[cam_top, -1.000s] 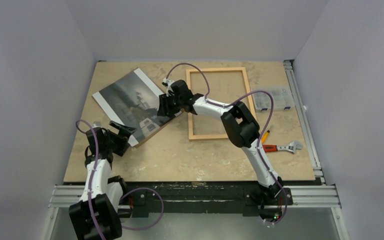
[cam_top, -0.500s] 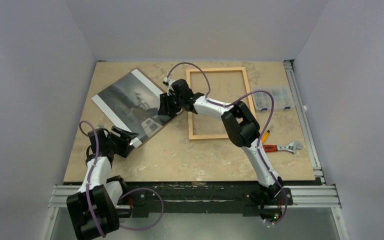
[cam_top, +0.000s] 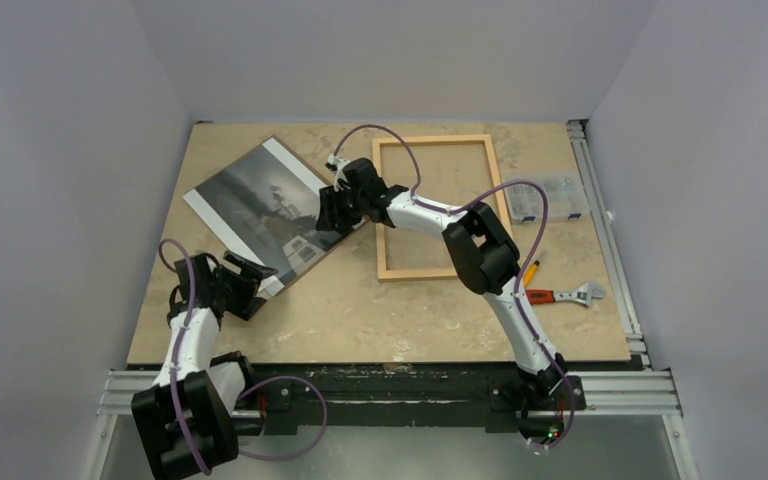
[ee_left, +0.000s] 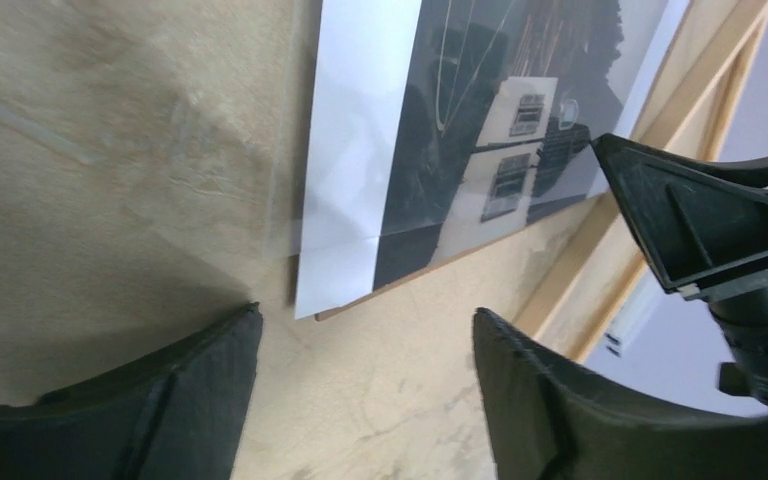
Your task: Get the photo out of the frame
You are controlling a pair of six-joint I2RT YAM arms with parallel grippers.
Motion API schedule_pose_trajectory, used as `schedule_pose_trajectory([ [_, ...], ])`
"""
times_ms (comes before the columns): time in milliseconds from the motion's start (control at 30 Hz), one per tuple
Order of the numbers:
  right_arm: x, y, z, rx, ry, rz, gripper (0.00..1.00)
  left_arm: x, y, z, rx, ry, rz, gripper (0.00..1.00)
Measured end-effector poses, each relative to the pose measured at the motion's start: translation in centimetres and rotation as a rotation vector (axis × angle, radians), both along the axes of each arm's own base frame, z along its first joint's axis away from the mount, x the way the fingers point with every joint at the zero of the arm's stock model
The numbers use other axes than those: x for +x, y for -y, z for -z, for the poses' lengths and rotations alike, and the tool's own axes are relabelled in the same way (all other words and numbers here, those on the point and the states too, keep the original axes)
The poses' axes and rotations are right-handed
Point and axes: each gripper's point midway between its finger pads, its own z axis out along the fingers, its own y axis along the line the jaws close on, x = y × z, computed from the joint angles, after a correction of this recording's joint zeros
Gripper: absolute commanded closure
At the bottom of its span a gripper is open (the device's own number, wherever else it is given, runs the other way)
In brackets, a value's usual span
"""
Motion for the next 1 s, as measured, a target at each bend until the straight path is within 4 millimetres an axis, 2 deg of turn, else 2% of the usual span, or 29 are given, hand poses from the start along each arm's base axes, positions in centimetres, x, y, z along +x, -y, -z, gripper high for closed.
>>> schedule_pose_trajectory([
  [200,0.2,-0.2,0.0,0.003,0.001,-0.002,0.53,0.3,-0.5,-0.2,0.025,0.009,-0.008,0.22],
  [400,0.2,-0.3,0.0,0.004,0.001,-0.003,0.52,1.6,0.0,-0.3,-0.025,0.051,0.008,0.25],
  [667,0.3,-0.4,0.1,0.006,0.001,-0.004,0.52,1.6,0.4,-0.4,-0.050,0.071,0.013,0.28],
  [1000,0.6,-0.6,0.1,0.012,0.008,-0.004,0.52,2.2,1.1,-2.6,-0.106,0.152,0.015,0.30],
])
